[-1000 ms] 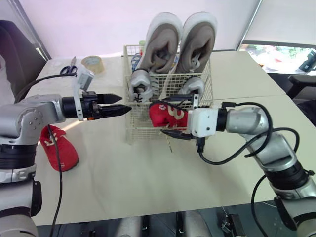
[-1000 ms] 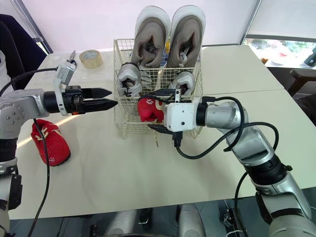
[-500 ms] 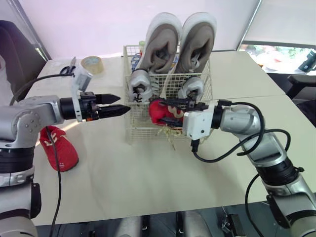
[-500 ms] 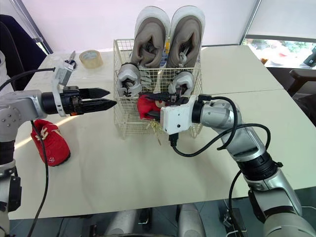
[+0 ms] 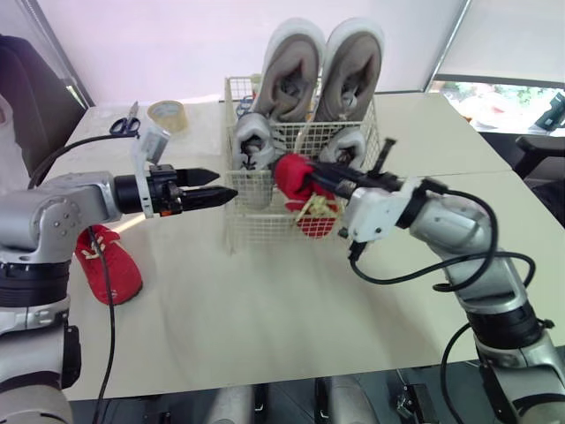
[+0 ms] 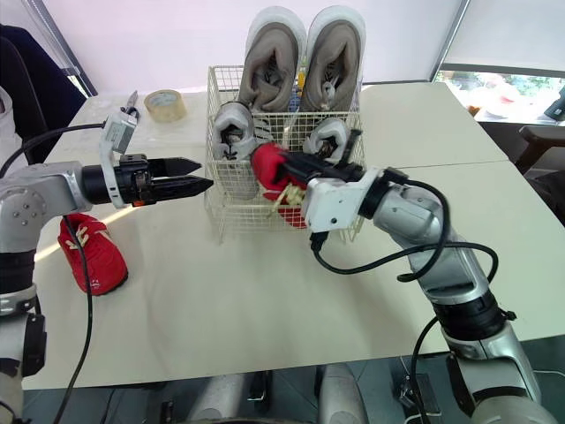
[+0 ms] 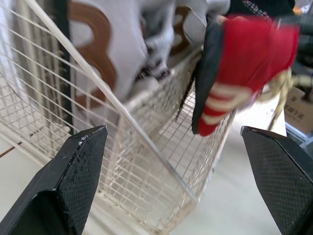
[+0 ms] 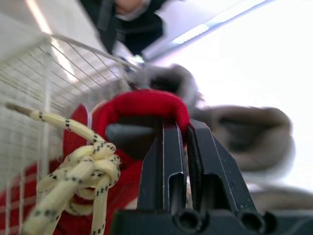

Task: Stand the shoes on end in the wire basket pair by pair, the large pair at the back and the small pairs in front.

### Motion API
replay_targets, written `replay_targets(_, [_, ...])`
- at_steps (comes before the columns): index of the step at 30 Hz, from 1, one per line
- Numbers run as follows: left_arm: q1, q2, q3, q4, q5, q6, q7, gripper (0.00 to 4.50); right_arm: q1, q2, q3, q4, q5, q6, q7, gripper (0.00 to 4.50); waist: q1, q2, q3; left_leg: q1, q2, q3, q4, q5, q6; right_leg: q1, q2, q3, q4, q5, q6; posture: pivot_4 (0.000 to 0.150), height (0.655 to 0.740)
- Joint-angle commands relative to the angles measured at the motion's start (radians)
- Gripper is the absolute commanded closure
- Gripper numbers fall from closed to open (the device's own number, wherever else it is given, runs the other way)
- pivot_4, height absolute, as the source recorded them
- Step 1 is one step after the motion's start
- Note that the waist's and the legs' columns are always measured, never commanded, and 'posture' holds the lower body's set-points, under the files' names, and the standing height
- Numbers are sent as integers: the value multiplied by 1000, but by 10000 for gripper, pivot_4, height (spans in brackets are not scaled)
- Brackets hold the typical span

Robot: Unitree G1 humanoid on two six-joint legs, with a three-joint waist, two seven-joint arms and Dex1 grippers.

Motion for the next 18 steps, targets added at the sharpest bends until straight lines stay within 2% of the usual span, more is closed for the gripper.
replay_targets(1, [-54, -17, -17, 30, 26, -40, -31, 0, 49, 25, -51, -118, -27, 50, -58, 43970, 1, 0, 0, 0, 0, 0, 0, 0, 0, 0, 0, 0, 0, 0, 0, 1500, 7400])
replay_targets(7, [-92, -44, -45, 82, 62, -71, -65, 0, 153, 30, -43, -197, -64, 117, -55, 43970, 3, 0, 0, 0, 0, -1, 0, 2, 2, 1, 1, 0, 0, 0, 0, 1500, 7400])
replay_targets(18, [-110, -64, -45, 105, 100, -89, -92, 0, 263, 14, -128, -329, -86, 253, -57, 43970, 8, -1, 0, 0, -1, -1, 1, 3, 3, 2, -1, 0, 0, -1, -3, 1500, 7400])
